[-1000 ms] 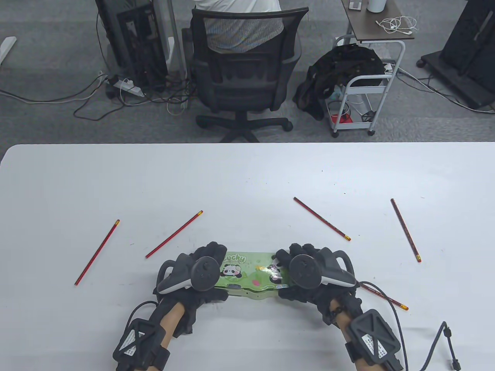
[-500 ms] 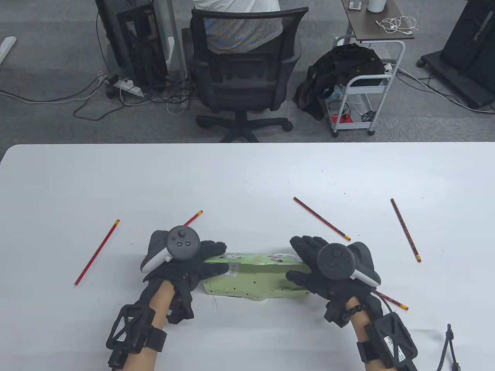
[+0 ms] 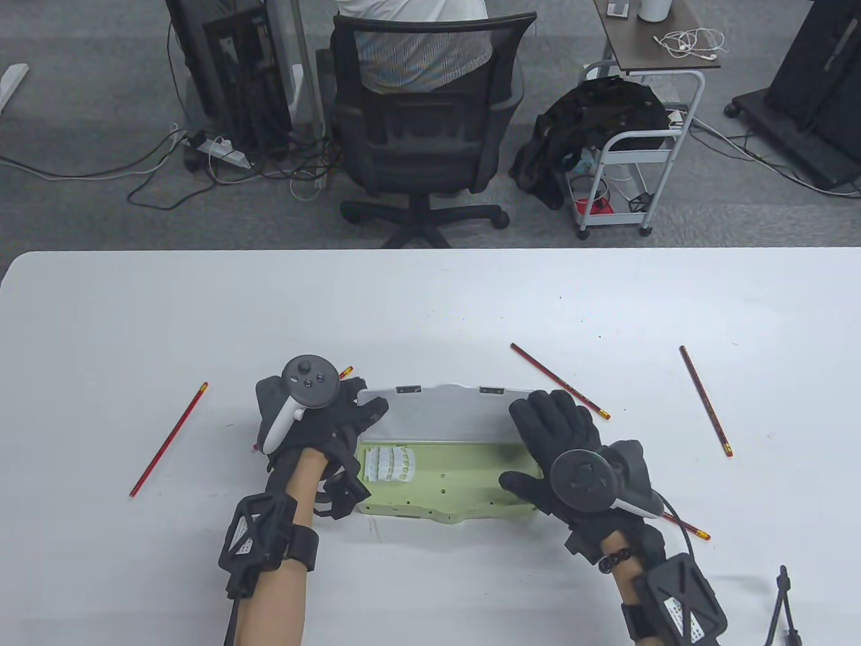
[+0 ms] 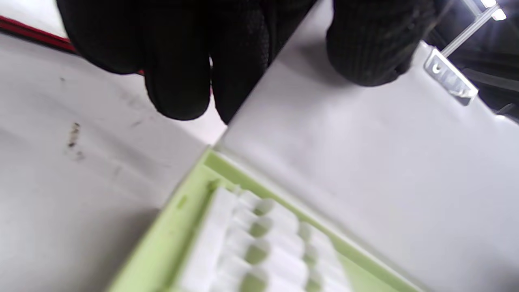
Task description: Organize multifunction pencil case
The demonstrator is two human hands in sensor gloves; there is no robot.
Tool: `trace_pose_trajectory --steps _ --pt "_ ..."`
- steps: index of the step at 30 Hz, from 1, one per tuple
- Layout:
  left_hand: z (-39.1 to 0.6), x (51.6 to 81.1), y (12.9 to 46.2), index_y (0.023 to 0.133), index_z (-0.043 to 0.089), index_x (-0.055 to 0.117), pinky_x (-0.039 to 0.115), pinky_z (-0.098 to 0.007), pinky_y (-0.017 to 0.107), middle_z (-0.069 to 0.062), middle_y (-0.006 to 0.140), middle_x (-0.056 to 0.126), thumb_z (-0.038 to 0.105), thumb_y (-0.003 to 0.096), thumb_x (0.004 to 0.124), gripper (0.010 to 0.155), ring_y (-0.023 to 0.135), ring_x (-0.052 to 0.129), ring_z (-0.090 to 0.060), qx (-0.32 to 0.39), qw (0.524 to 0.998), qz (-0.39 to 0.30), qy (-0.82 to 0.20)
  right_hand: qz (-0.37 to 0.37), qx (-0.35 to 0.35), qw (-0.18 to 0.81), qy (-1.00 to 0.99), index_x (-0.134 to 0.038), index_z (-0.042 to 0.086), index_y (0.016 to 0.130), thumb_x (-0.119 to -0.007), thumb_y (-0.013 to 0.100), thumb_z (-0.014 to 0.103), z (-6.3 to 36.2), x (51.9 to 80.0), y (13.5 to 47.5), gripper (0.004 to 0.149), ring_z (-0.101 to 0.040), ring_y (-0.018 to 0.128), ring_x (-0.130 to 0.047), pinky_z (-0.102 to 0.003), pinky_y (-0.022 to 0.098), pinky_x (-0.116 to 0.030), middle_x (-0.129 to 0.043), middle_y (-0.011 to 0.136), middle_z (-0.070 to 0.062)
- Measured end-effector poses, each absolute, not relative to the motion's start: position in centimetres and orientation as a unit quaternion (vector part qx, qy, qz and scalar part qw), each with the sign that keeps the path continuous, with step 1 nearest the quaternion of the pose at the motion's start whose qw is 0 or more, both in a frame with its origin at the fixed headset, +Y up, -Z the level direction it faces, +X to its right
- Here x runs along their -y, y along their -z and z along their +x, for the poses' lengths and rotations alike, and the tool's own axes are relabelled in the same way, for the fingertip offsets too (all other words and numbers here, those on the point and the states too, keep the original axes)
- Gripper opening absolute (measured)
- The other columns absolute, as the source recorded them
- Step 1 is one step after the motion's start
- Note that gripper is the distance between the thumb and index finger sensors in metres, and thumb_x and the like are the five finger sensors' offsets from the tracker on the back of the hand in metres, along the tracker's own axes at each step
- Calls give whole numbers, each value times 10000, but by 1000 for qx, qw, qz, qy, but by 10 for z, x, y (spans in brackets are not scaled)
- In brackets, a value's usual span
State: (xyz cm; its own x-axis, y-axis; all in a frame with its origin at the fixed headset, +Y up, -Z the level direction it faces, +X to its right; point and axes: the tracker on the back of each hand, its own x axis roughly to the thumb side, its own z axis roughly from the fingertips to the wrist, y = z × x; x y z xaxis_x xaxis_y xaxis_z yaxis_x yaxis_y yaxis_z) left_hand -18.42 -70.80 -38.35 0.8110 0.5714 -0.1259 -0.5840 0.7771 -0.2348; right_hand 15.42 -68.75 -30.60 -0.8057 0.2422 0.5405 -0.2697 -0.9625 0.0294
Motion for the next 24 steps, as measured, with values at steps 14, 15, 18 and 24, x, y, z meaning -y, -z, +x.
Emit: trace_pose_trajectory --steps 14,15,18,24 --pt "-174 711 341 1175 32 268 455 -779 677 -334 1234 322 588 460 750 1026 1071 419 -649 157 951 -170 -204 286 -167 103 -938 -203 -48 1122 -739 438 607 143 728 331 1088 -718 953 -225 -764 672 -323 -148 1081 -429" --pt "-174 713 337 1173 29 240 438 -780 679 -331 1236 286 600 449 749 1054 1073 388 -651 172 950 -181 -186 284 -172 110 -937 -211 -49 1122 -741 443 603 143 729 331 1080 -717 954 -229 -761 674 -327 -155 1084 -425" --pt "-176 721 328 1167 22 196 428 -786 679 -337 1233 240 628 422 730 1099 1077 357 -651 184 951 -199 -150 280 -175 122 -936 -220 -42 1122 -741 454 600 144 731 333 1063 -712 961 -266 -756 678 -355 -186 1093 -414" --pt "-177 741 320 1154 14 141 421 -791 678 -339 1227 207 648 393 721 1148 1079 346 -648 205 943 -193 -177 274 -183 130 -935 -232 -30 1124 -751 459 596 145 731 336 1051 -698 972 -277 -747 684 -364 -190 1106 -394"
